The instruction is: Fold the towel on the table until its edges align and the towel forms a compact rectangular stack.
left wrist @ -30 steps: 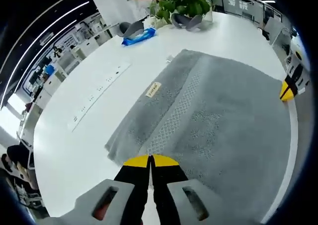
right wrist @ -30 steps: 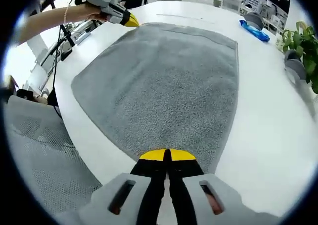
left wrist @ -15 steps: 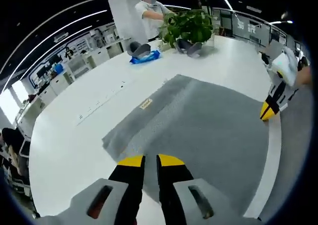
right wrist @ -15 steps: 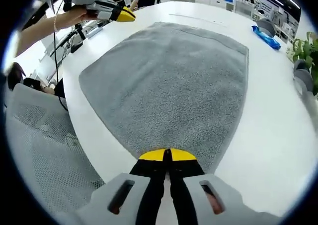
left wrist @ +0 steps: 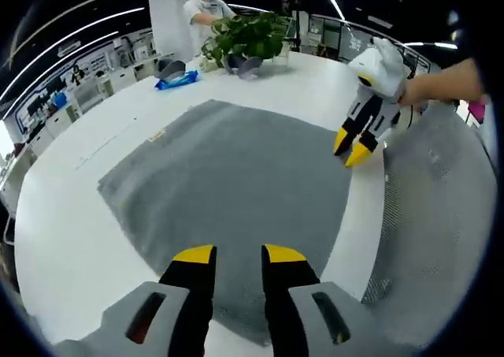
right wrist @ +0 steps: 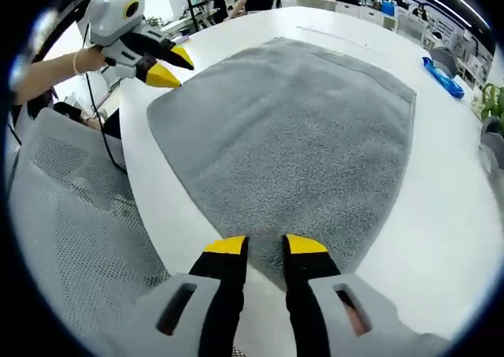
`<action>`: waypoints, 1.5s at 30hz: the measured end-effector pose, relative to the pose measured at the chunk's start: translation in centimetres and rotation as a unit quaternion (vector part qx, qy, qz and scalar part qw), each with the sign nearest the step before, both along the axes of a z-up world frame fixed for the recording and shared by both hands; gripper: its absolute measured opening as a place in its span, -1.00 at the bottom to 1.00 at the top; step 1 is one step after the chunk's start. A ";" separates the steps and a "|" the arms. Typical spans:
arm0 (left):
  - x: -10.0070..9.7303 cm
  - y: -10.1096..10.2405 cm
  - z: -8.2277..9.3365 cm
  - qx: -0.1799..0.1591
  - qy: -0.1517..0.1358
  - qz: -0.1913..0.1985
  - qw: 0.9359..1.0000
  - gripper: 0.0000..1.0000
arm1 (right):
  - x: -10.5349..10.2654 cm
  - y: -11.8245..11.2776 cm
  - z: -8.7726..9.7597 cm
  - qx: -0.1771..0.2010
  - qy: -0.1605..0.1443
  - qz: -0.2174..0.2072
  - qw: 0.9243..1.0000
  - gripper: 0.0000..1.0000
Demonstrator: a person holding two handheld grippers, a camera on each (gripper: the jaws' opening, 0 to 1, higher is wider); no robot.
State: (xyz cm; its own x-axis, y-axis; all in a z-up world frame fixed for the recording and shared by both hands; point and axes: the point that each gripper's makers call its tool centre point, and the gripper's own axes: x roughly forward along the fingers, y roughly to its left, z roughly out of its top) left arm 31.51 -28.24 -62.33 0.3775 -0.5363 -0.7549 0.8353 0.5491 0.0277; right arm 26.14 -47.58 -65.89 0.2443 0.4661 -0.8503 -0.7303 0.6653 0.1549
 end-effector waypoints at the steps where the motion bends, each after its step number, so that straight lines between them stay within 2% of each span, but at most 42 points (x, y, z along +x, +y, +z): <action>1: -0.5 0.0 -0.3 -0.002 0.003 -0.003 1.000 -0.50 | -0.2 0.1 0.0 -0.001 -0.001 0.004 1.000 -0.48; 3: -1.4 -0.1 -0.6 0.000 0.009 -0.006 1.000 -0.48 | -0.5 0.3 0.0 -0.011 -0.006 0.022 1.000 -0.41; 6: -2.6 -0.9 -0.7 -0.008 0.017 -0.016 1.000 -0.43 | -0.4 0.3 -0.1 -0.025 -0.012 0.029 0.999 -0.42; 10: -3.4 -0.4 -2.5 0.039 0.022 -0.029 0.999 -0.36 | -0.3 0.1 -0.2 -0.028 -0.017 0.029 0.999 -0.45; 12: -3.7 -0.4 -3.2 0.041 0.034 -0.021 0.998 -0.37 | -0.3 0.1 -0.2 -0.033 -0.027 0.036 0.998 -0.45; 13: -3.8 -0.4 -3.3 0.036 0.041 -0.013 0.998 -0.37 | -0.4 0.1 -0.3 -0.034 -0.032 0.041 0.998 -0.45; 20: -4.0 0.0 -3.2 0.032 0.033 -0.003 0.999 -0.35 | -0.2 -0.1 -0.3 -0.043 -0.052 0.055 0.996 -0.50; 27: -4.8 0.8 -3.3 0.034 0.024 -0.008 0.999 -0.33 | -0.1 -0.4 -0.2 -0.034 -0.041 0.055 0.997 -0.55; 29: -5.2 1.2 -3.4 0.050 0.030 -0.017 0.998 -0.33 | -0.1 -0.5 -0.2 -0.030 -0.041 0.056 0.997 -0.56; 30: -5.2 1.6 -3.4 0.072 0.009 -0.040 0.997 -0.34 | -0.1 -0.5 -0.2 -0.028 -0.040 0.055 0.997 -0.56; 31: -5.2 1.4 -3.2 0.064 -0.001 -0.046 0.997 -0.35 | -0.1 -0.5 -0.2 -0.025 -0.039 0.053 0.998 -0.57; 32: -5.4 1.6 -3.3 0.061 0.016 -0.029 0.998 -0.35 | -0.1 -0.5 -0.2 -0.024 -0.038 0.053 0.998 -0.56; 33: -5.4 1.8 -3.3 0.059 0.020 -0.024 0.998 -0.36 | -0.1 -0.4 -0.2 -0.023 -0.040 0.054 0.997 -0.56; 39: -4.5 2.4 -3.4 0.064 0.002 -0.014 0.998 -0.61 | -0.5 -0.8 -0.2 -0.041 -0.065 0.086 0.993 -0.60; 41: -4.4 2.5 -3.4 0.063 0.003 -0.015 0.998 -0.63 | -0.7 -1.0 -0.3 -0.039 -0.078 0.099 0.991 -0.62; 45: -4.6 2.5 -3.4 0.060 -0.001 -0.016 0.998 -0.69 | -0.8 -1.6 -0.3 -0.034 -0.081 0.098 0.991 -0.67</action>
